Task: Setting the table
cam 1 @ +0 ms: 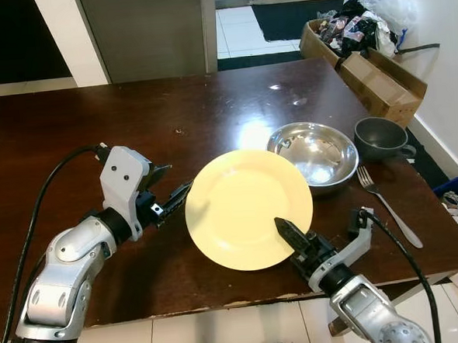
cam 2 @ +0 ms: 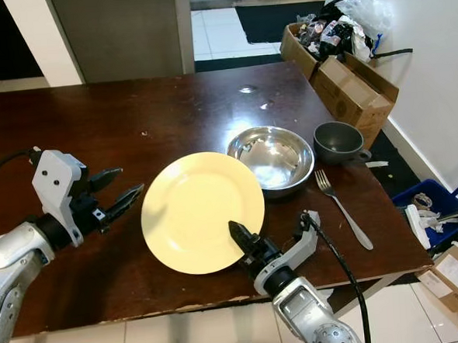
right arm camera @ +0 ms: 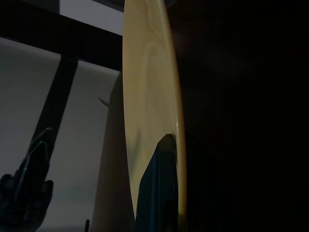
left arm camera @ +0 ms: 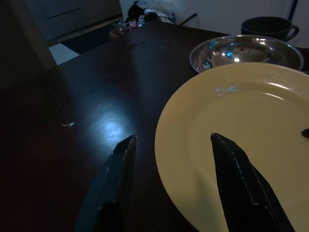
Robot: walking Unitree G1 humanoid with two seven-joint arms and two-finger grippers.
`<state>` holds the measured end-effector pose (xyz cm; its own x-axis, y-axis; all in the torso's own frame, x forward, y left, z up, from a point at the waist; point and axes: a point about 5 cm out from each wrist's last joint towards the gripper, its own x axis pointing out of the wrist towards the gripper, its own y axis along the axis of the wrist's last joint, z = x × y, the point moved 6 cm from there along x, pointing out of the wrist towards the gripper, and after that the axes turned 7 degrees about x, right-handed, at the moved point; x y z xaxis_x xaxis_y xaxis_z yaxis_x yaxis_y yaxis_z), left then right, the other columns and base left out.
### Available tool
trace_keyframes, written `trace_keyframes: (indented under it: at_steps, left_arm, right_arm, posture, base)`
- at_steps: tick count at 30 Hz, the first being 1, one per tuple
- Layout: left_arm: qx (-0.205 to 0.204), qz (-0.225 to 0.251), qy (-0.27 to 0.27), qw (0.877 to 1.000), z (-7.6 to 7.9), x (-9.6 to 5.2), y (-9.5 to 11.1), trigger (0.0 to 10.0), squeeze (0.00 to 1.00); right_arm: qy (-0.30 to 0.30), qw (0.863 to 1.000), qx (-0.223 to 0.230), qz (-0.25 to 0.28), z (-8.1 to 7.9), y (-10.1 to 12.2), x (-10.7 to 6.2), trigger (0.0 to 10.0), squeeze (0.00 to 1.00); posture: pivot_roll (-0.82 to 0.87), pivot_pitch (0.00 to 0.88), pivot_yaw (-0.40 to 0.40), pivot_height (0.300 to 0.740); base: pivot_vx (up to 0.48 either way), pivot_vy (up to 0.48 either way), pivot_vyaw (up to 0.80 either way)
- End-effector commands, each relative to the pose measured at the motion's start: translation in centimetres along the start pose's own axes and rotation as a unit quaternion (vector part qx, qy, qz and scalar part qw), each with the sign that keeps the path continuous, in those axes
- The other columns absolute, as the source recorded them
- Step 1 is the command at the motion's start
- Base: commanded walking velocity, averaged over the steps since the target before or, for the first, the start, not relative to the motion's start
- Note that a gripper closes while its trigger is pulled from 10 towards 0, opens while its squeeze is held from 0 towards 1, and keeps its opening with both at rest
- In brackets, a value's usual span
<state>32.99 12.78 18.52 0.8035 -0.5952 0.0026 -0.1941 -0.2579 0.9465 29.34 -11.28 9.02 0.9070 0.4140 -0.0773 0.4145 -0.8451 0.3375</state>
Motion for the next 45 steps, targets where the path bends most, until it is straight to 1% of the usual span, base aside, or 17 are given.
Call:
trace_keyframes:
  at_steps: [1, 5, 6, 9, 11, 13, 18, 21, 24, 25, 27, 28, 39, 40, 41, 45]
  left_arm:
    - [-0.003, -0.008, -0.007, 1.000, 0.4, -0.2, -0.3, 10.0, 0.00]
    - [-0.005, -0.008, -0.008, 1.000, 0.5, -0.1, -0.3, 10.0, 0.00]
    - [-0.005, -0.009, -0.008, 1.000, 0.5, -0.1, -0.3, 10.0, 0.00]
    - [-0.005, -0.009, -0.008, 1.000, 0.5, -0.2, -0.3, 10.0, 0.00]
    - [-0.006, -0.010, -0.008, 1.000, 0.6, -0.2, -0.3, 10.0, 0.00]
    - [-0.008, -0.010, -0.008, 1.000, 0.7, -0.2, -0.4, 10.0, 0.00]
    - [-0.009, -0.010, -0.009, 1.000, 0.9, -0.1, -0.4, 10.0, 0.00]
    - [-0.008, -0.009, -0.010, 1.000, 0.9, -0.1, -0.3, 10.0, 0.00]
    - [-0.008, -0.009, -0.009, 1.000, 0.9, -0.2, -0.3, 10.0, 0.00]
    - [-0.008, -0.009, -0.009, 1.000, 0.9, -0.2, -0.3, 10.0, 0.00]
    - [-0.008, -0.009, -0.009, 1.000, 0.9, -0.2, -0.3, 10.0, 0.00]
    - [-0.009, -0.009, -0.009, 1.000, 0.9, -0.1, -0.3, 10.0, 0.00]
    - [-0.011, -0.008, -0.013, 1.000, 1.1, 0.0, -0.3, 10.0, 0.00]
    - [-0.012, -0.008, -0.013, 1.000, 1.2, 0.0, -0.3, 10.0, 0.00]
    - [-0.013, -0.008, -0.014, 1.000, 1.2, 0.0, -0.3, 10.0, 0.00]
    - [-0.014, -0.008, -0.015, 1.000, 1.3, 0.0, -0.3, 10.0, 0.00]
  right_arm:
    - [-0.013, 1.000, -0.004, -0.009, 0.6, -0.1, 0.0, 10.0, 0.00]
    - [0.000, 1.000, -0.008, -0.020, 0.3, -0.2, 0.3, 10.0, 0.00]
    - [0.002, 1.000, -0.009, -0.027, 0.2, -0.4, 0.3, 10.0, 0.07]
    - [0.003, 1.000, -0.009, -0.028, 0.1, -0.4, 0.4, 10.0, 0.07]
    - [0.002, 0.999, -0.017, -0.050, 0.3, -1.2, 0.4, 10.0, 0.05]
    - [-0.006, 0.997, -0.018, -0.069, 0.7, -2.0, 0.5, 10.0, 0.05]
    - [-0.014, 0.996, 0.010, -0.085, 1.2, -2.9, 0.7, 10.0, 0.02]
    - [-0.016, 0.996, 0.015, -0.090, 1.3, -3.0, 0.9, 10.0, 0.02]
    - [-0.014, 0.996, 0.012, -0.092, 1.2, -3.1, 1.0, 10.0, 0.04]
    - [-0.015, 0.996, 0.011, -0.090, 1.2, -3.1, 1.1, 10.0, 0.11]
    - [-0.016, 0.996, 0.011, -0.090, 1.3, -3.0, 1.1, 10.0, 0.11]
    - [-0.018, 0.996, 0.013, -0.082, 1.3, -2.6, 1.1, 10.0, 1.00]
    - [-0.021, 0.998, 0.022, -0.055, 1.2, -1.4, 0.7, 10.0, 1.00]
    - [-0.026, 0.998, 0.021, -0.047, 1.1, -1.0, 0.5, 10.0, 0.76]
    - [-0.032, 0.999, 0.020, -0.035, 0.9, -0.3, 0.0, 10.0, 0.00]
    - [-0.036, 0.999, 0.023, -0.032, 0.8, 0.0, -0.5, 10.0, 0.00]
  posture:
    - [-0.11, 0.027, 0.069, 0.740]
    - [-0.12, 0.026, 0.070, 0.740]
    - [-0.12, 0.026, 0.070, 0.740]
    - [-0.12, 0.026, 0.070, 0.740]
    - [-0.11, 0.022, 0.067, 0.740]
    - [-0.11, 0.021, 0.065, 0.740]
    - [-0.11, 0.021, 0.065, 0.740]
    - [-0.11, 0.021, 0.065, 0.740]
    - [-0.10, 0.019, 0.065, 0.740]
    - [-0.10, 0.019, 0.064, 0.740]
    - [-0.10, 0.019, 0.064, 0.740]
    - [-0.10, 0.019, 0.064, 0.740]
    - [-0.11, 0.024, 0.066, 0.740]
    - [-0.11, 0.028, 0.067, 0.740]
    - [-0.11, 0.028, 0.067, 0.740]
    - [-0.12, 0.031, 0.066, 0.740]
  base:
    - [0.000, 0.000, 0.00]
    - [0.000, 0.000, 0.00]
    - [0.000, 0.000, 0.00]
    - [0.000, 0.000, 0.00]
    - [0.000, 0.000, 0.00]
    - [0.000, 0.000, 0.00]
    - [0.000, 0.000, 0.00]
    - [0.000, 0.000, 0.00]
    - [0.000, 0.000, 0.00]
    - [0.000, 0.000, 0.00]
    - [0.000, 0.000, 0.00]
    - [0.000, 0.000, 0.00]
    - [0.000, 0.000, 0.00]
    - [0.000, 0.000, 0.00]
    - [0.000, 0.000, 0.00]
    - [0.000, 0.000, 0.00]
